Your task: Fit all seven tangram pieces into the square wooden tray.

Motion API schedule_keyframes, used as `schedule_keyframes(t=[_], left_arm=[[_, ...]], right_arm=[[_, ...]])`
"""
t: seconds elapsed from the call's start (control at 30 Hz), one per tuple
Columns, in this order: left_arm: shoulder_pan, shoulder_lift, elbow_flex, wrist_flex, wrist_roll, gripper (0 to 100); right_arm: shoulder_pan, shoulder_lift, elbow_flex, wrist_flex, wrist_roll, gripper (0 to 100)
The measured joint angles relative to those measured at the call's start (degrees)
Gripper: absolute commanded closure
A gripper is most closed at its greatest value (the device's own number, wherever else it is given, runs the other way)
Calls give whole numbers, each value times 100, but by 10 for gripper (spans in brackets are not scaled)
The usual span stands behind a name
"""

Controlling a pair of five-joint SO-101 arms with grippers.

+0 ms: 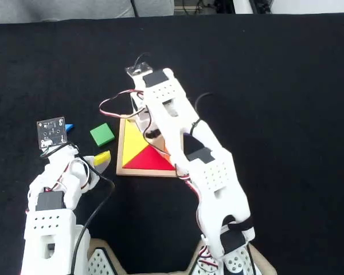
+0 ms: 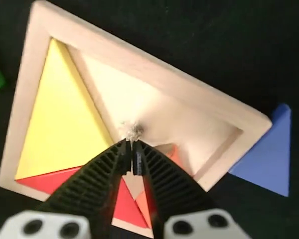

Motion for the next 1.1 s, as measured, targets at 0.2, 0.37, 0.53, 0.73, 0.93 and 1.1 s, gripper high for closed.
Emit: schedule_keyframes(t=[0.2,0.37,0.53,0.73,0.93,1.1], left_arm=[[0,0,0,0,0,647],[0,0,0,0,0,647],[0,0,0,0,0,647],[0,0,0,0,0,647],[0,0,0,0,0,647],[0,0,0,0,0,647]], right_arm=[[484,0,-9,0,18,987],[545,0,-9,0,123,987],[554,0,-62,18,158,988],[905,-457,-440,501,158,988],[1934,-1714,-79,554,387,988],[2171,-2453,1459,-149,879,988]])
